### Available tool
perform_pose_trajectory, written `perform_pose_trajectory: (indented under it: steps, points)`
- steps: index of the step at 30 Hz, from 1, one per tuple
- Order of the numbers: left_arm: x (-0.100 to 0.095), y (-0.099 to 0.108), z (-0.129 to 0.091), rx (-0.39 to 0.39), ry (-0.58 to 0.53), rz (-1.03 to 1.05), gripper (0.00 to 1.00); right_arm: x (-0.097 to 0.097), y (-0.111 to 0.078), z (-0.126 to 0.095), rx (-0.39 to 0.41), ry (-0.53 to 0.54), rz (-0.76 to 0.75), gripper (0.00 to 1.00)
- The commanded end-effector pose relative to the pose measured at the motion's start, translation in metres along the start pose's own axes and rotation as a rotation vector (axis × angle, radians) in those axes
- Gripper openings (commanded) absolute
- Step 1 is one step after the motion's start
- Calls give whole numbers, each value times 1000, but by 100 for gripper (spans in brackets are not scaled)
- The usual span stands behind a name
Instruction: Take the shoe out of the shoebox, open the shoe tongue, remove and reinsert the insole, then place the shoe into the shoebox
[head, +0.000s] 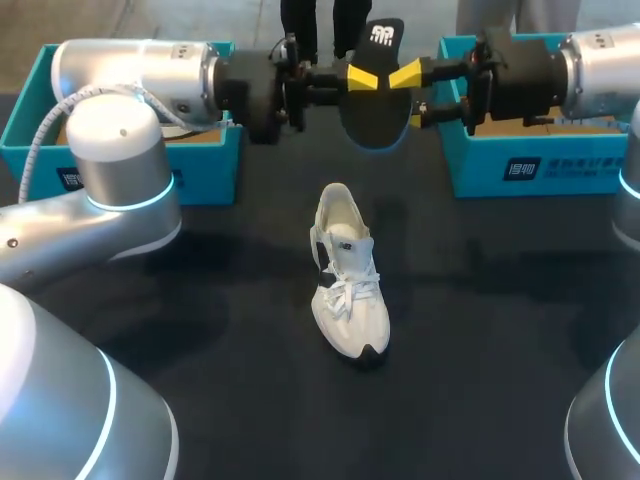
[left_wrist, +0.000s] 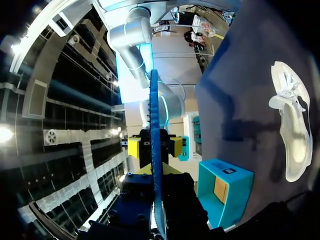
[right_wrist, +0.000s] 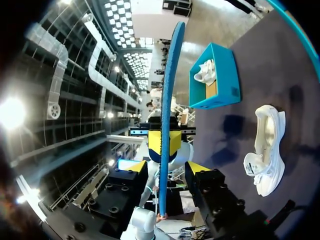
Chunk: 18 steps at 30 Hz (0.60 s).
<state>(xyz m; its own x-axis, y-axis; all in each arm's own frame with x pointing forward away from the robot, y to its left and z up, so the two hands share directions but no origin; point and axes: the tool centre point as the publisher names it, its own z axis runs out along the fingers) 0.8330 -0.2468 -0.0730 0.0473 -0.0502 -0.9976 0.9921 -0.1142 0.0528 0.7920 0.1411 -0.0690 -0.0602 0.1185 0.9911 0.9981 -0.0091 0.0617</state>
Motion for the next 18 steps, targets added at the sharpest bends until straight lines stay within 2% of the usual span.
perform_pose_trajectory:
  steps: [1, 8, 11, 18]
  points:
    - [2, 3, 10, -6, -9, 2, 0, -1, -1, 2, 0, 3, 2, 45]
    - [1, 2, 16, -2, -16, 0, 0, -2, -1, 2, 0, 8, 2, 41]
    - [1, 1, 17, 0, -19, -1, 0, -2, -1, 2, -1, 9, 2, 31]
    - [1, 2, 16, -5, -19, 1, 0, -2, -1, 1, 0, 9, 1, 28]
